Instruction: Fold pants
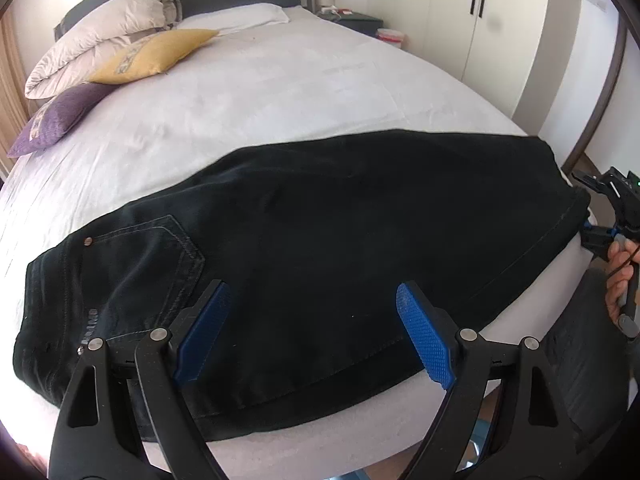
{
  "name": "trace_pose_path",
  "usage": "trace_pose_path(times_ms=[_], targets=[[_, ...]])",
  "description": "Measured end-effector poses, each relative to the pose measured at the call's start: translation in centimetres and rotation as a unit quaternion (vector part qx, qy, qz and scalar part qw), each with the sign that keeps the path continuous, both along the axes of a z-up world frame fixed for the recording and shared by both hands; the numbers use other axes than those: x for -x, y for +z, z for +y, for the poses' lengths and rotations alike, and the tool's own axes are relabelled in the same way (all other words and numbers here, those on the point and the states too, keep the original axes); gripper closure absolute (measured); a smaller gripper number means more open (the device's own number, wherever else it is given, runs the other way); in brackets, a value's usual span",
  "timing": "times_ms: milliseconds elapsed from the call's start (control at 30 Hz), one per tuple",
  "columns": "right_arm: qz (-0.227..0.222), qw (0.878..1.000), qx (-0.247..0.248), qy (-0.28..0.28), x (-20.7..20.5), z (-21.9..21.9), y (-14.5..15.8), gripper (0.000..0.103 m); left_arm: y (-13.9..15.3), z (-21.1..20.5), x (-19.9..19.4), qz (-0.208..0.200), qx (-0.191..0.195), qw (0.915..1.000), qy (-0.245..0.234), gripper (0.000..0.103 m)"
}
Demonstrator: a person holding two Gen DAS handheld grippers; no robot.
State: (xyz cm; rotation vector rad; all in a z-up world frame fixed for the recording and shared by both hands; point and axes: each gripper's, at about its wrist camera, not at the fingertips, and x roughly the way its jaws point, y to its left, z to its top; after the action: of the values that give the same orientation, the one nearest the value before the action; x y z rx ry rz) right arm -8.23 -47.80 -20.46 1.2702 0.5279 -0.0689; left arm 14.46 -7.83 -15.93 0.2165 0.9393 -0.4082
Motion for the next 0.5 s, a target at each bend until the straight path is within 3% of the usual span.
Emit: trace_pose_path(times_ms=[67,233,300,500], targets=[[0.006,1.000,0.009,0.006,-0.3,0.0,0.0,0.049,-0.4,-0.3,-0.4,0.002,-0.005,1.0000,-0.003,0.018],[0.029,0.999,0.009,0.014,-1.0,-0.5,-0.4,0.080,-1.7,-0.9,-1.6,0.010,-0.015,0.9998,-0.004,0.018],[0.033,0.999,0.007,0.012,-1.1,-0.6,-0.6,0.087,-2.0,-1.3,-2.3,0.008,-0.016,0.9998,-0.005,0.018],[0.017,1.000,0.008,0.003,-0.2,-0.6,0.1,0.094,-3.0,-2.5,-4.1,0.017,-0.015,0.9997,-0.006,0.018]])
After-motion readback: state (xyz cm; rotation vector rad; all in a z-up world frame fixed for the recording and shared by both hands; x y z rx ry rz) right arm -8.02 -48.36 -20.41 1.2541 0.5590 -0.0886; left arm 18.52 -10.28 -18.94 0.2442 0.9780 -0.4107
